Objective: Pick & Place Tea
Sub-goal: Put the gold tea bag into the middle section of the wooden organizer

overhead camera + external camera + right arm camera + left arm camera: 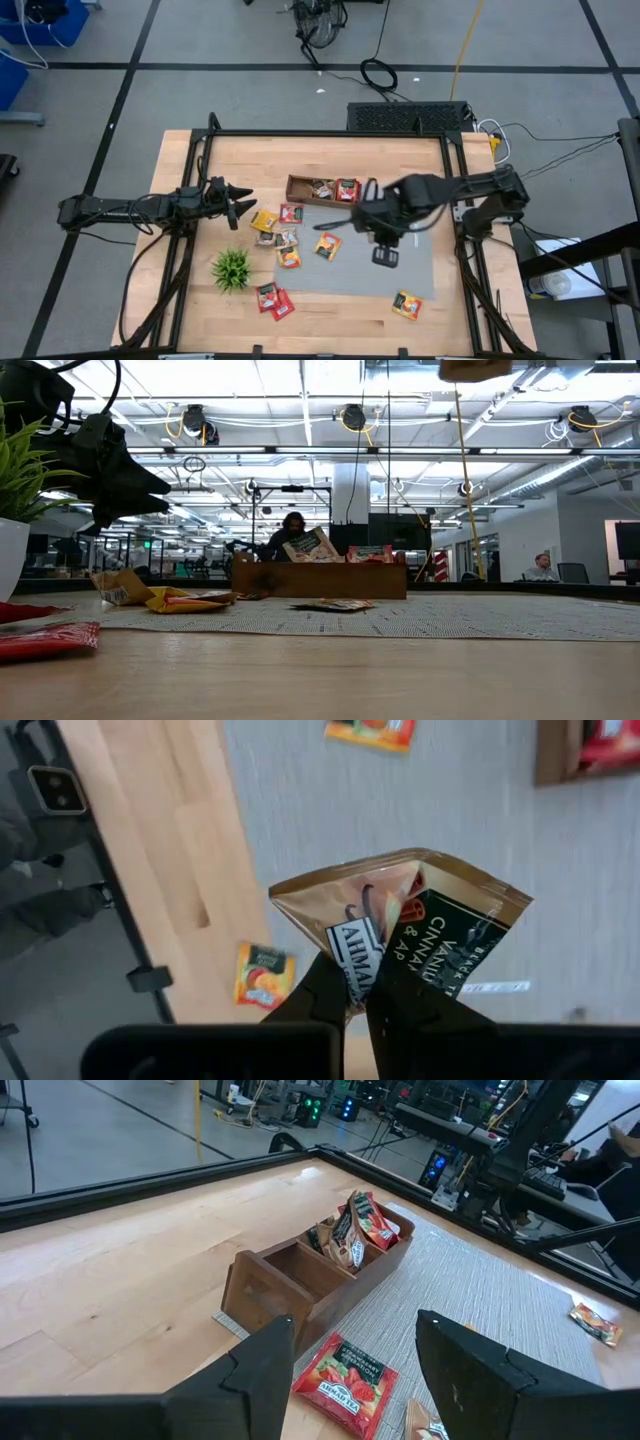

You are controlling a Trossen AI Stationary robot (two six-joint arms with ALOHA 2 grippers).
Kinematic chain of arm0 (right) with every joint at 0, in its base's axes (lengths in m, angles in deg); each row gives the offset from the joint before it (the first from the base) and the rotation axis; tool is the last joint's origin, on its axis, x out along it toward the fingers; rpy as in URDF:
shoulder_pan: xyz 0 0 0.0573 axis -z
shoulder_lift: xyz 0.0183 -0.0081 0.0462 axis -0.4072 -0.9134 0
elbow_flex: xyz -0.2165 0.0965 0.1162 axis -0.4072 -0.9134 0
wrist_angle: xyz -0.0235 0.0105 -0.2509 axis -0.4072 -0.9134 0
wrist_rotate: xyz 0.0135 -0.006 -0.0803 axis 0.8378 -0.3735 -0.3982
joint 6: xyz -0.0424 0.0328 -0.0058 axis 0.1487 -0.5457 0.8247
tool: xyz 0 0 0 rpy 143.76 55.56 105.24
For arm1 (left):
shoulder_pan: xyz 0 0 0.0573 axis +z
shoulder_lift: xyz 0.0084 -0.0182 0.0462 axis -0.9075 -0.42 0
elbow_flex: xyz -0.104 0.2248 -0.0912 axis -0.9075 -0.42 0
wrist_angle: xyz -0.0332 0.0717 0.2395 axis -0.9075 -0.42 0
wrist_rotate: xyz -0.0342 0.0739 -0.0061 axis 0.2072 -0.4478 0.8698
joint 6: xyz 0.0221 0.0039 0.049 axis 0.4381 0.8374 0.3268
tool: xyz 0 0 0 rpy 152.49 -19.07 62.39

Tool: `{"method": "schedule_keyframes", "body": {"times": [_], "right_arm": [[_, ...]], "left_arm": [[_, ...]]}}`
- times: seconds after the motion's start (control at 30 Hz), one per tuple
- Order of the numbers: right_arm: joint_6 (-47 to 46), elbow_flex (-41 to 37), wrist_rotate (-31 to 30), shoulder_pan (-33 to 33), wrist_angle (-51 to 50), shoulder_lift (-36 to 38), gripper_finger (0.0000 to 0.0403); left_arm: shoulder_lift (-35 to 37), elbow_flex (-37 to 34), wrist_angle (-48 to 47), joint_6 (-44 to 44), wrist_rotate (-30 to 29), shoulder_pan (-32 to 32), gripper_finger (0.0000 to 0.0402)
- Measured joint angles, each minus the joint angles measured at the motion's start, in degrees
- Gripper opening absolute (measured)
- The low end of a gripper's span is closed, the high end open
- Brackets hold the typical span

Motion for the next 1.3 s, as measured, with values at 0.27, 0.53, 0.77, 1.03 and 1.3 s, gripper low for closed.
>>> {"method": "schedule_keyframes", "body": {"times": [0.27,0.53,0.77,1.03,1.3], "right_arm": [[7.43,6.62,1.55,6.36,-0.38,-6.26,0.0011],[14.28,10.77,1.16,12.57,0.24,-10.90,0.0011],[19.73,11.17,-0.05,16.76,7.44,-14.64,0.0011],[26.80,11.17,-8.47,19.75,13.06,-17.47,0.0011],[32.88,11.17,-20.56,19.83,14.84,-21.81,0.0011]], "left_arm": [[0.00,-0.02,-0.02,0.00,0.00,0.00,0.0212],[0.00,-0.01,0.00,0.00,-0.01,0.00,0.0212],[0.00,0.00,-0.02,0.00,-0.01,0.00,0.0212],[0.00,-0.01,-0.02,0.00,-0.01,0.00,0.0212],[0.00,-0.02,0.00,0.00,-0.01,0.00,0.0212]]}}
